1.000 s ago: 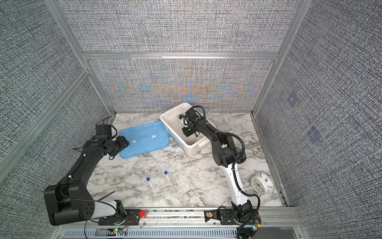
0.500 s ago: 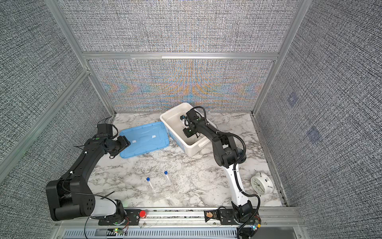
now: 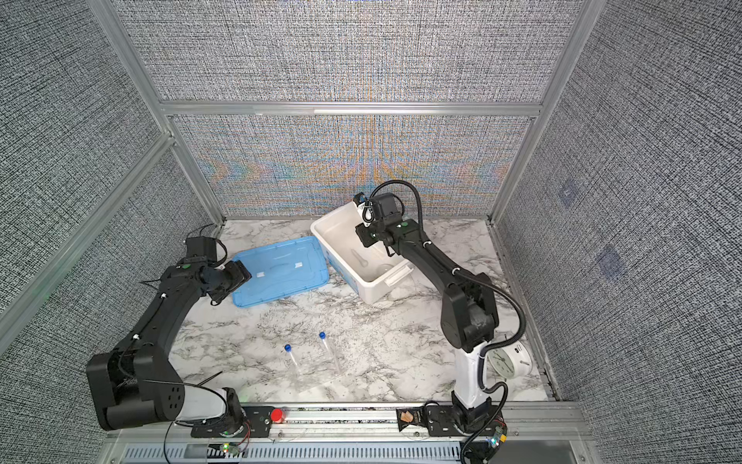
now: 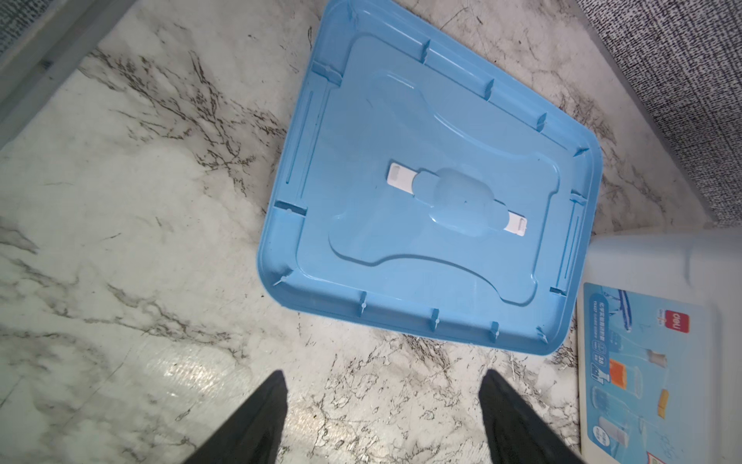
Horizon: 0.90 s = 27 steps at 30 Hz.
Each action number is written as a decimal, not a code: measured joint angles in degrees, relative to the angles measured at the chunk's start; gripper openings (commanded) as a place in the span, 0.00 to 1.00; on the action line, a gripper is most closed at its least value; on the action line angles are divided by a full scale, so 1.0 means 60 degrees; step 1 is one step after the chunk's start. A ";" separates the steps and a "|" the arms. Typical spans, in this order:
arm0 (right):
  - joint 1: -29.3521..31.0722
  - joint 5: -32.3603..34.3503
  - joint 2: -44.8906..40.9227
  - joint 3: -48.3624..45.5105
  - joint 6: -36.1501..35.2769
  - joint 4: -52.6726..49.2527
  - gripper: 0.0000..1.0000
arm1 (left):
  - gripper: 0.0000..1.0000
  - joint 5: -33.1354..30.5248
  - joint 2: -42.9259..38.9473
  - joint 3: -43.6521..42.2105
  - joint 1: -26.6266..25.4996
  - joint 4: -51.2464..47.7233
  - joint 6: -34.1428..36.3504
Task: Organize the chemistry lab equipment
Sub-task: 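Move the right gripper out of the bin back toward the dark ribbed object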
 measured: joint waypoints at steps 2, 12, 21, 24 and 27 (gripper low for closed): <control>0.0000 0.0237 -0.0747 -0.0455 0.0109 0.0080 0.49 | 0.77 0.0000 0.0080 0.0015 0.0000 0.0011 -0.0004; -0.0004 0.2539 -0.4896 -0.4659 0.0182 0.1614 0.58 | 0.78 -0.0127 0.0222 -0.0025 0.0000 -0.0025 -0.0091; -0.0095 0.4047 -0.6113 -0.6623 0.1169 0.2120 0.63 | 0.78 -0.0361 0.0565 0.0146 0.0000 -0.0237 -0.0098; -0.0186 0.4204 -0.6149 -0.6615 0.1687 0.1810 0.77 | 0.78 -0.0397 0.0652 0.0306 0.0000 -0.0321 -0.0098; -0.0255 0.4874 -0.6247 -0.6619 0.2313 0.1537 0.99 | 0.78 -0.0393 0.0754 0.0397 0.0000 -0.0433 -0.0095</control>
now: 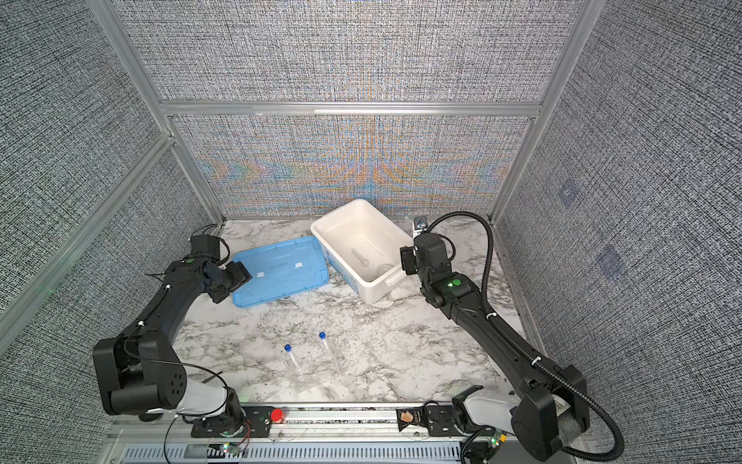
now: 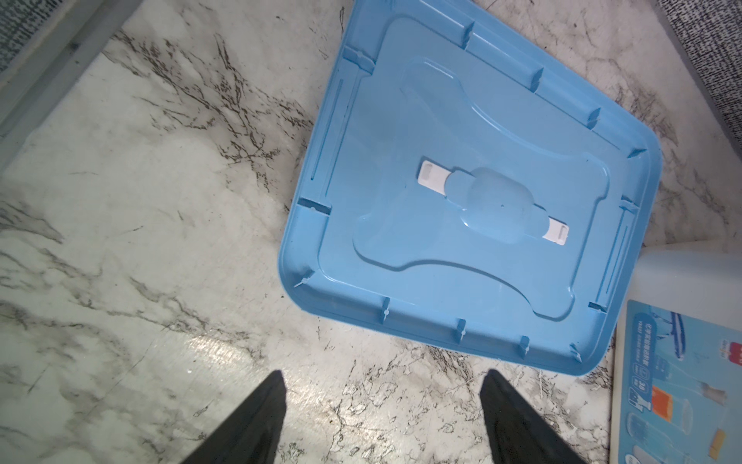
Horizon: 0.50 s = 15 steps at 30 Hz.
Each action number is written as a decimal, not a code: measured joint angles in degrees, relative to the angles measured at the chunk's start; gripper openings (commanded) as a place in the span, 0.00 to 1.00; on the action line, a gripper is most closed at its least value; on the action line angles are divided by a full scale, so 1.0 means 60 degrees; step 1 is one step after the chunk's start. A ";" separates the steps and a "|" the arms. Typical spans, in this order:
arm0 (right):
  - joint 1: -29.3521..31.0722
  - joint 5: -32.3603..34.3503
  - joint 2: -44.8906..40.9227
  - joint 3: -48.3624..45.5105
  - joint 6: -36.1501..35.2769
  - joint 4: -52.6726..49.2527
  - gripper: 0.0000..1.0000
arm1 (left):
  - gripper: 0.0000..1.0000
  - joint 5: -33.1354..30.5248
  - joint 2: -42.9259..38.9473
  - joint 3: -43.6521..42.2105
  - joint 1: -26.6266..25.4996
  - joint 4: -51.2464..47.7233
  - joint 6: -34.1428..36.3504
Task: Organize the chemistry lab equipment
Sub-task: 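Move the right gripper out of the bin back toward the dark ribbed object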
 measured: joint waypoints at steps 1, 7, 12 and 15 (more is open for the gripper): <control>-0.0044 0.0310 -0.0040 -0.0007 0.0240 -0.0127 0.99 | 0.78 0.0011 0.0091 0.0044 0.0000 -0.0062 0.0000; -0.0539 0.1271 -0.0277 -0.0080 0.1421 -0.1129 0.99 | 0.78 0.0076 0.0430 0.0197 0.0000 -0.0568 0.0004; -0.1162 0.1184 -0.0415 -0.0175 0.2532 -0.1909 0.99 | 0.78 0.0324 0.0357 0.0219 0.0000 -0.0463 0.0000; -0.1330 0.0780 -0.0470 -0.0342 0.3064 -0.2033 0.99 | 0.79 0.0328 0.0543 0.0244 0.0000 -0.0437 -0.0004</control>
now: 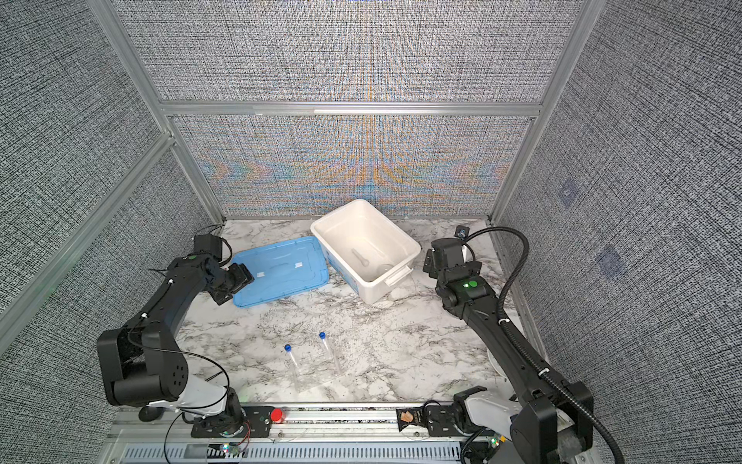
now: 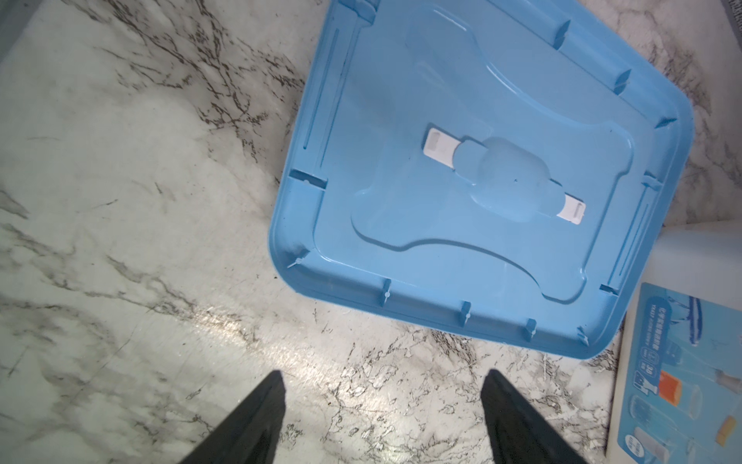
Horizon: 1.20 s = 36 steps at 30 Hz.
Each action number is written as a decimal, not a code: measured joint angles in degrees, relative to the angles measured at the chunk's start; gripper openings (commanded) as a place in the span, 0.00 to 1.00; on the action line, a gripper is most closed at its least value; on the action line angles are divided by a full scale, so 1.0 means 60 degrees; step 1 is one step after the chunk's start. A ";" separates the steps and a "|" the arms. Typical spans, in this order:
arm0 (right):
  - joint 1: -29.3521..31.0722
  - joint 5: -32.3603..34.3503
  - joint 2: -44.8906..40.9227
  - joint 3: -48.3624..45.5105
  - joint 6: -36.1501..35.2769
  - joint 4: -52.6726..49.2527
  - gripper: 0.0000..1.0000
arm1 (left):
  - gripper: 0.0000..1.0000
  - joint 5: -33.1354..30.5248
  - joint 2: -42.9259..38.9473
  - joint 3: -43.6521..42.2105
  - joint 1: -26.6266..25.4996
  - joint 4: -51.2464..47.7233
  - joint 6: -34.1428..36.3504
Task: Organize the chemistry lab equipment
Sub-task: 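Move the right gripper out of the bin back toward the dark ribbed object, then grasp the light-blue lid edge with the left gripper while the right gripper reaches it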
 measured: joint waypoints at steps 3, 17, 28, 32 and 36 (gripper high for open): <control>-0.0044 -0.0412 -0.0015 -0.0015 0.0350 0.0040 0.99 | 0.79 0.0029 0.0313 0.0025 0.0000 0.0015 -0.0004; -0.0098 -0.1792 0.0124 -0.0011 0.1002 0.0350 0.98 | 0.62 -0.1672 0.2069 0.1497 0.0066 -0.1009 -0.0066; -0.0098 -0.2200 0.0102 -0.0080 0.1173 0.0470 0.98 | 0.35 -0.1796 0.2834 0.1024 0.0492 -0.1027 -0.0200; -0.0098 -0.2302 0.0189 -0.0015 0.1213 0.0466 0.99 | 0.32 -0.1501 0.2983 0.0634 0.0681 -0.0521 -0.0266; -0.0095 -0.2543 0.0244 0.0029 0.1249 0.0499 0.98 | 0.16 -0.1260 0.3187 0.0597 0.0780 -0.0178 -0.0372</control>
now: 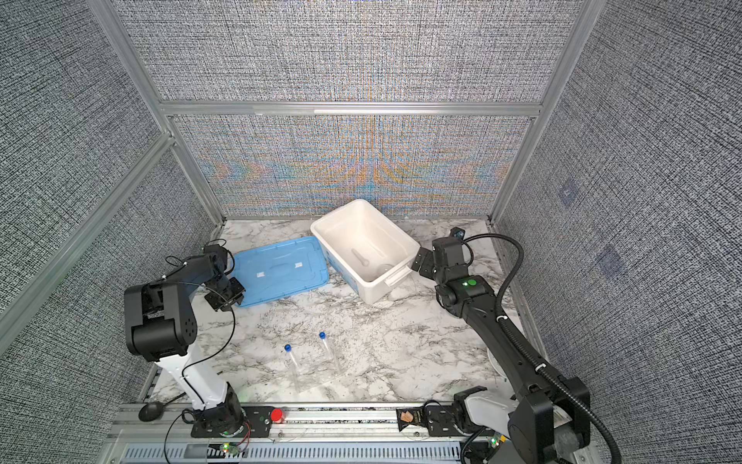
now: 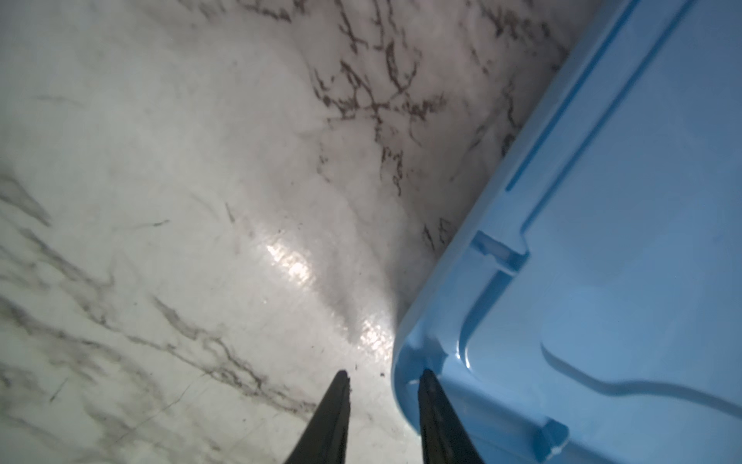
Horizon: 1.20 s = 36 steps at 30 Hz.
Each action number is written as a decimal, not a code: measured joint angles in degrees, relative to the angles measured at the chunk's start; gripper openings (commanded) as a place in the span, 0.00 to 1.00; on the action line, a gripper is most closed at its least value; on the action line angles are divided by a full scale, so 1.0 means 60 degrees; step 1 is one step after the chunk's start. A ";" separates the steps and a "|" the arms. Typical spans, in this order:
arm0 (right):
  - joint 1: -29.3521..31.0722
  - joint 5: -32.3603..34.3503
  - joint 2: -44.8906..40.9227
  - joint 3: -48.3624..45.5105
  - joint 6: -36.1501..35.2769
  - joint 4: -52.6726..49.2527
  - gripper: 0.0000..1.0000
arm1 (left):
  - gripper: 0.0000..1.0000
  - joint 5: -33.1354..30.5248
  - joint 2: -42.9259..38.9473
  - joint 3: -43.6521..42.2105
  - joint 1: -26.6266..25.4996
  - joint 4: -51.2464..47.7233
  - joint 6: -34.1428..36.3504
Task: Organize the chemistry lab equipment
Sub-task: 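Grasp the light-blue lid edge with the left gripper while the right gripper reaches it, then lift the light-blue lid upright with both grippers toward the white bin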
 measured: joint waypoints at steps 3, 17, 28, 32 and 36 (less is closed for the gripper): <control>0.0007 -0.0138 0.0011 0.0026 0.0113 0.0018 0.98 | 0.10 0.0080 0.0255 0.0146 0.0069 0.0193 0.0007; 0.1993 -0.3541 0.0885 0.0579 -0.2983 0.2288 0.99 | 0.00 0.0528 -0.0860 0.0539 0.0157 -0.0685 -0.0098; 0.4634 -0.4809 0.4284 0.2962 -0.8903 0.2422 0.99 | 0.01 0.1027 -0.1687 0.1173 0.0160 -0.2390 -0.0317; 0.4951 -0.4914 0.5941 0.4666 -1.0437 0.1993 0.99 | 0.02 0.1446 -0.1770 0.1534 0.0160 -0.3075 -0.0608; 0.5067 -0.5206 0.7289 0.6135 -1.1795 0.1490 0.99 | 0.02 0.1803 -0.1832 0.1745 0.0157 -0.3639 -0.0984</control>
